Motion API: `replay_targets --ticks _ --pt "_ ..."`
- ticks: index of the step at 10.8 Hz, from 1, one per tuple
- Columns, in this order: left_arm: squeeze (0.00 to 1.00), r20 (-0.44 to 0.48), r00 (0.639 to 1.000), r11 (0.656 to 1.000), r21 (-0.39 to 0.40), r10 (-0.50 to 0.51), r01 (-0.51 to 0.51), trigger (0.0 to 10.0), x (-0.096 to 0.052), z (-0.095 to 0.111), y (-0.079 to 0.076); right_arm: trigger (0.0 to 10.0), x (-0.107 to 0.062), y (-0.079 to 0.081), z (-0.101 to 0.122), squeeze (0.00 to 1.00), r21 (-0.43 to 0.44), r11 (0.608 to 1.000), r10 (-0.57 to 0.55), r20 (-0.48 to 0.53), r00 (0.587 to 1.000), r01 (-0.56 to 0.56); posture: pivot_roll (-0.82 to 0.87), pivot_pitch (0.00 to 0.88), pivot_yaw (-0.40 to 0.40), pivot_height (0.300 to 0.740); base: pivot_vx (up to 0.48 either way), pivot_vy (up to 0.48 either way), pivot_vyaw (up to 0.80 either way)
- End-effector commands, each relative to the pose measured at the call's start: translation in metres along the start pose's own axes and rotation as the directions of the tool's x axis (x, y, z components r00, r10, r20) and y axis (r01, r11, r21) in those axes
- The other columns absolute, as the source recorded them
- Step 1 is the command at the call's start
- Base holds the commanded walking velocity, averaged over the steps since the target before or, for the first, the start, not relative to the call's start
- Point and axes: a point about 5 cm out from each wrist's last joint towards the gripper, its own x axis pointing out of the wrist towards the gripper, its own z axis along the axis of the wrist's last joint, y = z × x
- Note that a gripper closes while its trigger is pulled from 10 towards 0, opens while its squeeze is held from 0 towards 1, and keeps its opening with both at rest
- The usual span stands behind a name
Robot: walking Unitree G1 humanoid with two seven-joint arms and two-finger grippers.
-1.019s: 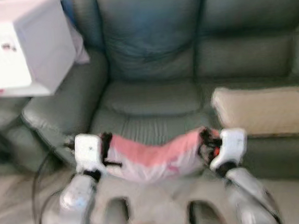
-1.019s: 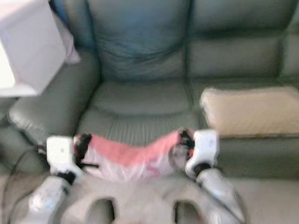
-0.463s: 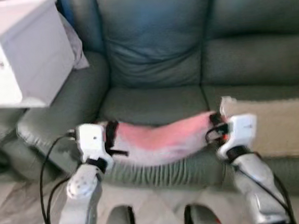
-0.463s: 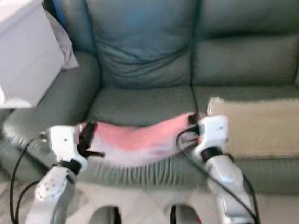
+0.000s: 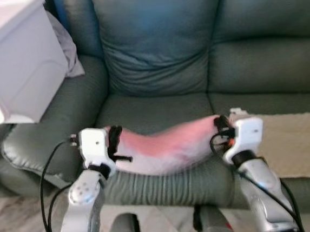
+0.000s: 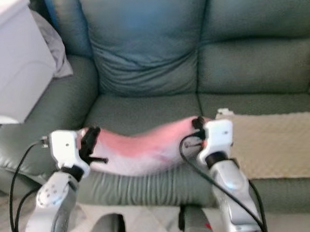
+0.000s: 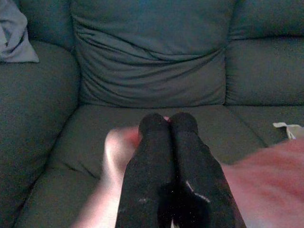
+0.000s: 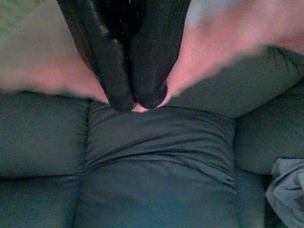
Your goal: Move the pillow to the sofa
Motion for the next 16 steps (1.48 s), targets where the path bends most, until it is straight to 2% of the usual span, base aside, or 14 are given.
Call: replay_targets --ticks 1,9,10,12,13,15,16 --pt "0.00 0.011 1.000 1.000 0.012 0.018 -0.018 10.0 -0.002 0.003 0.006 10.0 0.001 0.007 0.003 0.00 0.008 1.000 0.025 0.019 1.000 -0.025 0.06 0.000 0.019 0.645 0.000 0.000 0.00" --pt "0.00 0.010 1.000 1.000 0.013 0.019 -0.019 10.0 -0.002 0.003 0.006 10.0 0.001 0.007 0.002 0.00 0.007 1.000 0.024 0.018 1.000 -0.024 0.06 0.000 0.019 0.645 0.000 0.000 0.00" --pt "0.00 -0.023 0.999 0.995 0.094 0.035 -0.033 10.0 0.100 0.009 -0.005 10.0 0.066 -0.025 0.028 0.00 -0.065 0.998 -0.025 0.012 1.000 0.026 -0.02 0.181 0.025 0.645 0.000 0.000 0.00" --pt "0.00 0.014 0.998 0.995 0.078 0.067 -0.068 10.0 0.107 0.027 0.004 10.0 0.074 -0.029 0.039 0.00 -0.064 0.997 -0.035 0.038 0.999 0.037 -0.01 0.182 0.018 0.645 0.000 0.000 0.00" --pt "0.00 0.014 0.995 0.992 0.078 0.096 -0.097 10.0 0.102 0.027 0.018 10.0 0.069 -0.026 0.035 0.00 -0.052 0.998 -0.032 0.034 0.999 0.034 -0.01 0.183 0.017 0.645 0.000 0.000 0.00" --pt "0.00 -0.045 0.988 0.987 0.072 0.148 -0.145 10.0 0.103 0.008 0.037 10.0 0.065 -0.023 0.014 0.00 -0.032 0.999 -0.036 -0.021 0.999 0.035 -0.01 0.199 0.023 0.645 0.000 0.000 0.00" --pt "0.00 -0.070 0.987 0.988 0.062 0.146 -0.142 10.0 0.105 0.007 0.034 10.0 0.066 -0.025 0.013 0.00 -0.035 0.999 -0.043 -0.027 0.999 0.042 -0.01 0.203 0.026 0.645 0.000 0.000 0.00"
